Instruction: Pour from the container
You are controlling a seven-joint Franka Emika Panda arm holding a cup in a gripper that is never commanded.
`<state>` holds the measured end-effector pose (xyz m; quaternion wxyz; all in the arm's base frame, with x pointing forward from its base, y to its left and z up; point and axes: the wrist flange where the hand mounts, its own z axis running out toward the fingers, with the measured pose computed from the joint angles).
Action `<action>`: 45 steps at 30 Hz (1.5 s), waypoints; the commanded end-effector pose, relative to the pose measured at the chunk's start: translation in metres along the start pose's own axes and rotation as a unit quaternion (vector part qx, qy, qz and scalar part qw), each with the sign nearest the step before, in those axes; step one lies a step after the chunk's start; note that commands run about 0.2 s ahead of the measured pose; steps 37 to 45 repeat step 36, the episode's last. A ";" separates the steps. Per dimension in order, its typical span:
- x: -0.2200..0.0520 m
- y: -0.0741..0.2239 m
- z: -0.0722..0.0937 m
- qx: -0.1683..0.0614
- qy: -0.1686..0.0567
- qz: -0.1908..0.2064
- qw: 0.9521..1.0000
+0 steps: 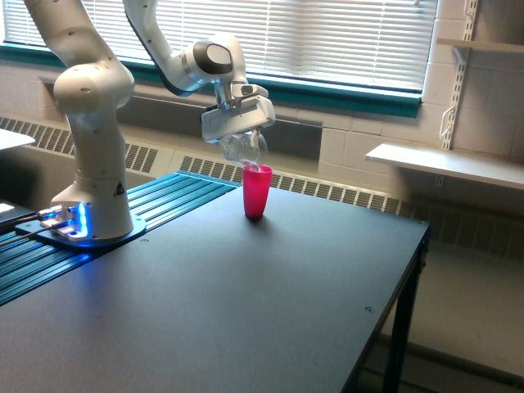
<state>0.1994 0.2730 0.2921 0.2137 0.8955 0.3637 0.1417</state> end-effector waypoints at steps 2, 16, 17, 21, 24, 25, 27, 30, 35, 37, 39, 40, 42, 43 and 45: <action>0.001 -0.001 0.000 -0.005 -0.002 0.009 1.000; 0.003 0.003 -0.001 -0.010 0.008 0.024 1.000; 0.003 0.004 -0.001 -0.012 0.008 0.027 1.000; 0.003 0.009 -0.002 -0.009 0.013 0.048 0.999; 0.003 0.014 -0.002 -0.008 0.014 0.060 0.998; 0.003 0.015 -0.003 -0.008 0.017 0.060 0.998; 0.003 0.015 -0.004 -0.005 0.021 0.057 0.998; 0.003 0.018 -0.005 0.008 0.022 0.074 0.997; 0.002 0.020 -0.006 0.006 0.022 0.089 0.996; 0.001 0.020 -0.006 0.006 0.022 0.087 0.996; 0.001 0.020 -0.006 0.006 0.022 0.087 0.996; 0.001 0.020 -0.006 0.006 0.022 0.087 0.996; 0.001 0.020 -0.006 0.006 0.022 0.087 0.996; 0.001 0.020 -0.006 0.006 0.022 0.087 0.996; 0.001 0.020 -0.006 0.006 0.022 0.087 0.996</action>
